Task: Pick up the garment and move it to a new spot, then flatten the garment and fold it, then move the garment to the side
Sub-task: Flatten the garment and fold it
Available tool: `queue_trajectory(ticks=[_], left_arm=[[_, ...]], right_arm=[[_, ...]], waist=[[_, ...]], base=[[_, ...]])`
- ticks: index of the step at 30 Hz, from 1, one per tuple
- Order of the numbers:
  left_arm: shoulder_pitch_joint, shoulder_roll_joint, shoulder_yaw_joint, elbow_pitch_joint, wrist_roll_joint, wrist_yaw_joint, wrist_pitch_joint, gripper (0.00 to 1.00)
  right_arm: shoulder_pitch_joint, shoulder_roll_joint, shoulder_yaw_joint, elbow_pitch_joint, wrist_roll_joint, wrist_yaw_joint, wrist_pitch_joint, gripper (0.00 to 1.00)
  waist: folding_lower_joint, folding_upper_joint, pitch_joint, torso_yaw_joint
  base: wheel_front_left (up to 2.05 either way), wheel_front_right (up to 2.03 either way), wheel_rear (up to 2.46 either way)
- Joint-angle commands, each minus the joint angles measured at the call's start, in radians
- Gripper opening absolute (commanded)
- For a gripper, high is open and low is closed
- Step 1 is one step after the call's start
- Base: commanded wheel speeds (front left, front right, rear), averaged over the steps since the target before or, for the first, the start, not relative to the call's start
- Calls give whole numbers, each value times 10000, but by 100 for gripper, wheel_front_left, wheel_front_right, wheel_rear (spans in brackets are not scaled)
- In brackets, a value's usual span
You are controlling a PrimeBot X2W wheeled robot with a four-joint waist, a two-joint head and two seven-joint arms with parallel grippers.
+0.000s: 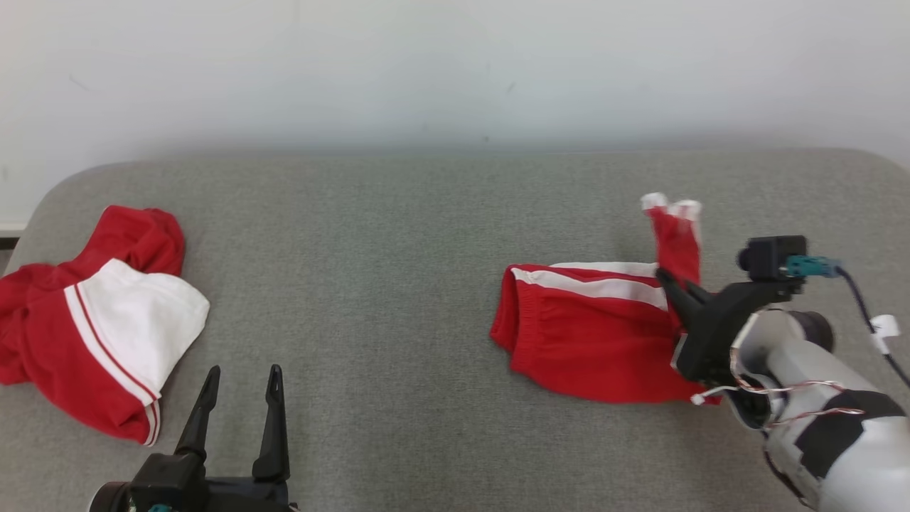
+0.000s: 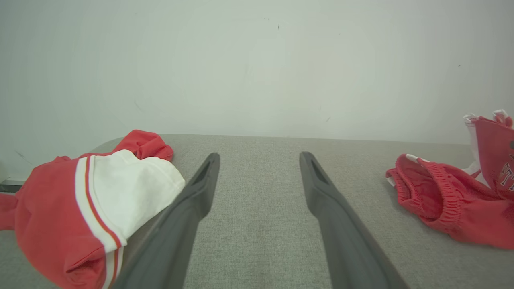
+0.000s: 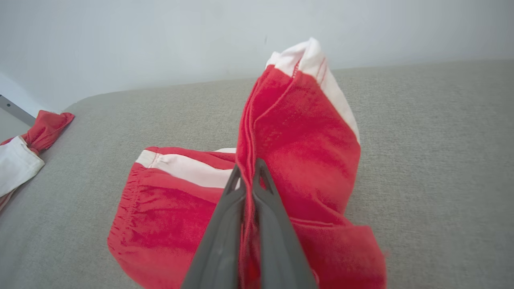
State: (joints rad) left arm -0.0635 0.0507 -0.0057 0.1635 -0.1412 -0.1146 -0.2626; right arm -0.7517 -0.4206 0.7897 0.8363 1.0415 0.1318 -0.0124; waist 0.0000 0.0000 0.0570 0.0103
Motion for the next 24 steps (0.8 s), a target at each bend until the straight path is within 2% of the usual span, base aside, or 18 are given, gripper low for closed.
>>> queue_trajectory(ticks=[1, 11, 19, 20, 21, 22, 24], left_arm=[[-130, -8, -58, 25, -51, -25, -33, 100], [-529, -8, -492, 110, -311, 133, -33, 100], [-660, -6, -629, 161, -443, 232, -33, 100], [-644, -6, -631, 161, -446, 252, -33, 100], [-640, -8, -632, 157, -450, 253, -33, 100], [-646, -8, -620, 157, -456, 267, -33, 100], [-659, -6, -582, 154, -437, 263, -33, 100]], right_arm=[[-139, 244, 88, -100, -67, -24, 59, 0], [-385, 1418, 299, 31, -139, -24, 218, 0], [-184, 2019, 430, 452, -121, -24, 116, 0], [-178, 2051, 441, 483, -129, -24, 62, 13], [-204, 2058, 437, 494, -173, -24, -73, 58], [-228, 2059, 416, 494, -182, -24, -206, 100], [-366, 1944, 334, 449, -253, -24, -605, 100]], waist=[[0, 0, 118, 211], [0, 0, 500, 1043], [0, 0, 640, 1235], [0, 0, 651, 1226], [0, 0, 662, 1208], [0, 0, 670, 1179], [0, 0, 674, 1095]], base=[[0, 0, 0], [0, 0, 0], [0, 0, 0], [0, 0, 0], [0, 0, 0], [0, 0, 0], [0, 0, 0]])
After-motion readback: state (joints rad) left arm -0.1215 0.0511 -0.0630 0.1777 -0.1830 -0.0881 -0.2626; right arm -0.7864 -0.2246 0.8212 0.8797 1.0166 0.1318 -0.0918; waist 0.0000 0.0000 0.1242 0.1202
